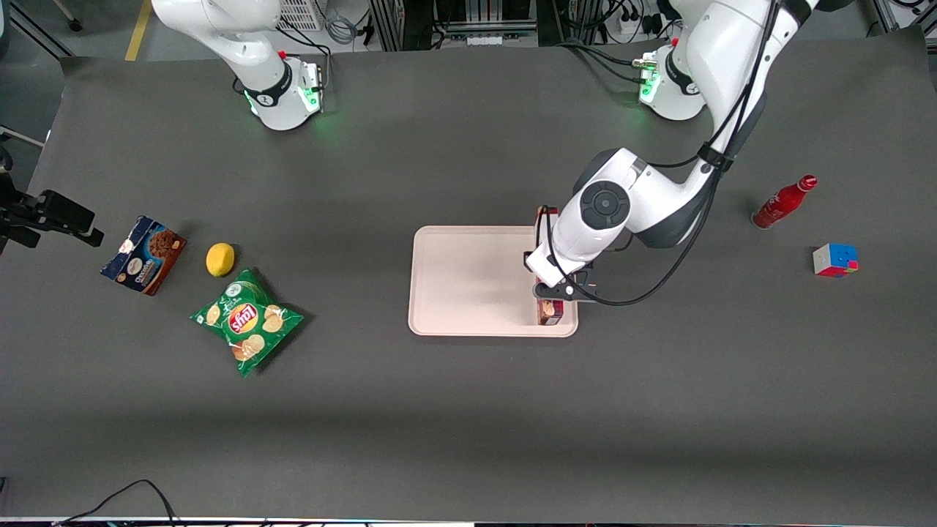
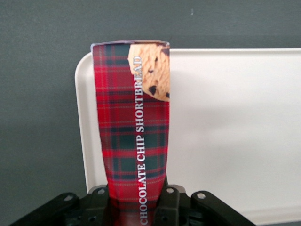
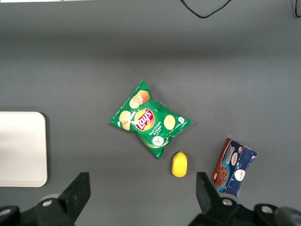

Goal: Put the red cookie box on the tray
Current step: 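Lower the box onto the tray and open the left gripper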

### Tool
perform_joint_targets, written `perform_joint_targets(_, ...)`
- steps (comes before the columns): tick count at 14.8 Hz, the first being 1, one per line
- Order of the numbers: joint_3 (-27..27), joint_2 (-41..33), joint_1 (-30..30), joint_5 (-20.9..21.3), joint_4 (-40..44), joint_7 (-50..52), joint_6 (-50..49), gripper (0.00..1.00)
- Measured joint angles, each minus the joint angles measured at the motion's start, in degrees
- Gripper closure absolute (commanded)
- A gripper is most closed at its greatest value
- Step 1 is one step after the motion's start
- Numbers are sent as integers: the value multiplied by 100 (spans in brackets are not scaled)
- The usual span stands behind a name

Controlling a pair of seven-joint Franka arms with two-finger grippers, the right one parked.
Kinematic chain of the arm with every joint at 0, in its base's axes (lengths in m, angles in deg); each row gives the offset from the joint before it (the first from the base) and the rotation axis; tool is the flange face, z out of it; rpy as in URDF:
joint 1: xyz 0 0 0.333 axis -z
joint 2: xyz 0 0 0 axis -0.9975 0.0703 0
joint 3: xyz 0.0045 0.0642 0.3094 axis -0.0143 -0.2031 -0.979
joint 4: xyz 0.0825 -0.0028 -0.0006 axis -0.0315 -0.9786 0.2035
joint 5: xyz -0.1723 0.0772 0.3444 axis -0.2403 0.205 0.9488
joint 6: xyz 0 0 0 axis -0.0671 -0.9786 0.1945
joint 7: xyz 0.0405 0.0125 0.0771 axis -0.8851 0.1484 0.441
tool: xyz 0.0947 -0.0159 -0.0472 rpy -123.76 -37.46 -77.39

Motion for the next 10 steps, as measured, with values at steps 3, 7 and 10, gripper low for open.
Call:
perform_joint_targets(3,1,211,0,247,-1,174,106,100)
perform_joint_targets(7,-8,342,0,288,0,208,185,100)
perform_joint_targets(10,-69,348,0,300,0,213,188,100)
